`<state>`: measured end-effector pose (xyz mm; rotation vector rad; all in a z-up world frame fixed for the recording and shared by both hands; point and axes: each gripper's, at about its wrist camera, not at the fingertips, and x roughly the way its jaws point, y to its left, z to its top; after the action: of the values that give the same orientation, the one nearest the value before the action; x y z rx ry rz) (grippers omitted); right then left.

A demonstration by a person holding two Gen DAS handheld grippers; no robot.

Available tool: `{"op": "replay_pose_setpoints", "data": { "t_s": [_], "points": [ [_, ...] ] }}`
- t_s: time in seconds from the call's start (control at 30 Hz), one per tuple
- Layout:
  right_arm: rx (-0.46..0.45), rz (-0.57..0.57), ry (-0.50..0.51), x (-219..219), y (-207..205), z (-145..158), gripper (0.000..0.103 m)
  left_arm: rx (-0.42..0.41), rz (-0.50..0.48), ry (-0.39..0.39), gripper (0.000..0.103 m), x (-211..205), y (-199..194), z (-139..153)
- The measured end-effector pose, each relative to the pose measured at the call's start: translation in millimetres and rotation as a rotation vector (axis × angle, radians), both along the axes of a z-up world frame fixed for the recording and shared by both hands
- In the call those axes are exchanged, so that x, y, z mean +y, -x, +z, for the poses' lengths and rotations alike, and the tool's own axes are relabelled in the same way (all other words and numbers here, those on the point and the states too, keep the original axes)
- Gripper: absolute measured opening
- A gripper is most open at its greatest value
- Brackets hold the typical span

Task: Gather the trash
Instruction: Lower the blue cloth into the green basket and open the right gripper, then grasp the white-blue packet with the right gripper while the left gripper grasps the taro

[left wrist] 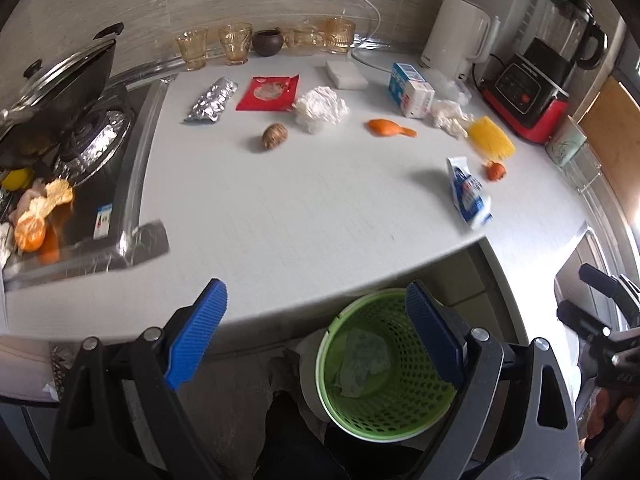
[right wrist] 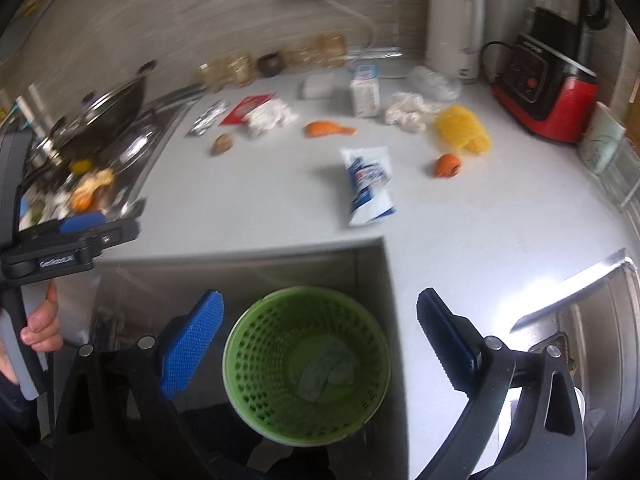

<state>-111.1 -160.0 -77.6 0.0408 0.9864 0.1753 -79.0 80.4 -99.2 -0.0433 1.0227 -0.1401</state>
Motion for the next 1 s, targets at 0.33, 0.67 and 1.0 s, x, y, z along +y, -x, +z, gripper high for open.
{"op": "replay_pose_setpoints", "data": {
  "t_s": [0.33, 0.67, 1.0],
  "points": [
    [0.009, -0.153, 0.031, 9, -50, -7, 0.099, 0.010, -0.114, -0.008, 0.087, 24, -76, -13],
    [0.034, -0.229, 0.069, 17, -110, -30, 0.099, -0.004, -0.210, 0.009, 0.087, 38, -151, -45],
    [0.084, -0.310, 0.120, 6, -160, -78, 0.099, 0.007, -0.267, -0.020, 0.087, 34, -206, -75]
  ]
}}
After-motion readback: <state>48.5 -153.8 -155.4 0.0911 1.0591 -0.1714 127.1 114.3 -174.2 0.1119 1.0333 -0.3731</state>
